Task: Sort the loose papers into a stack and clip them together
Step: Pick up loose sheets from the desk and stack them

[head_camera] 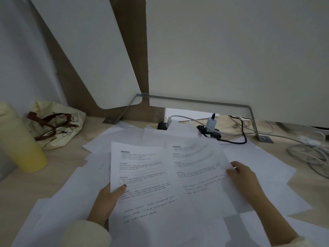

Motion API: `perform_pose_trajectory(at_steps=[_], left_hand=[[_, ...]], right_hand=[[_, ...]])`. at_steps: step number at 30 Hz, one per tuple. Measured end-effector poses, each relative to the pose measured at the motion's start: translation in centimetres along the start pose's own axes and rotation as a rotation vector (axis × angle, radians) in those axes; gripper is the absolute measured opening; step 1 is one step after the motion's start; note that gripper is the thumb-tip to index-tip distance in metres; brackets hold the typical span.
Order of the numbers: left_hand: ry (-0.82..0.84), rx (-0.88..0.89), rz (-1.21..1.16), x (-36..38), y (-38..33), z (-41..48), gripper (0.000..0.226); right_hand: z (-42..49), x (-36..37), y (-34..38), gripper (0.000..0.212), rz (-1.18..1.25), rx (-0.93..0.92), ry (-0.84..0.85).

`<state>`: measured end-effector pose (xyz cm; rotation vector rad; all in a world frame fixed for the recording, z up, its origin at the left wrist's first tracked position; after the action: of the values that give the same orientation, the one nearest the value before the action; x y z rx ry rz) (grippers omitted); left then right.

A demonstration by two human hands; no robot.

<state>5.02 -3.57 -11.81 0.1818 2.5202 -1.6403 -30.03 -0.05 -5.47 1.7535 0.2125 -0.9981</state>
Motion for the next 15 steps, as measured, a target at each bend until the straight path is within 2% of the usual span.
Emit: perform_pose_trajectory(at_steps=[5, 7, 9, 12, 15], left_hand=[[0.017, 0.023, 0.034, 0.1, -0.3, -0.3, 0.033], [0.017, 0.013, 0.024, 0.1, -0.2, -0.4, 0.034], [0.022, -0.007, 0.001, 0.0, -0.2, -0.5, 0.035], [0.042, -0.026, -0.043, -0.1, -0.5, -0.8, 0.039], [0.107, -0.037, -0.125, 0.0, -0.7, -0.7, 0.038]], right_hand=[[-3.5, -6.0, 4.4, 0.015, 0.070, -0.356, -0.141], [-4.7, -7.5, 5.7, 0.014, 0.176, -0.418, -0.222], [-5.0, -7.8, 6.2, 0.014, 0.341, -0.409, -0.256], [-4.5, -6.0, 6.0, 0.018, 0.589, -0.301, -0.170], [-3.7, -1.4, 5.1, 0.020, 0.549, -0.174, 0.010]])
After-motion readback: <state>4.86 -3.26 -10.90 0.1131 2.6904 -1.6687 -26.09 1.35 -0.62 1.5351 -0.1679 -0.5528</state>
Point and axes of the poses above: each hand's wrist, its own z-axis towards the middle knuckle, its own x-axis out of the palm, y = z × x, the point moved 4 cm from there along z, towards the middle knuckle, and after that the axes turned 5 degrees about z, right-handed, at the moved point
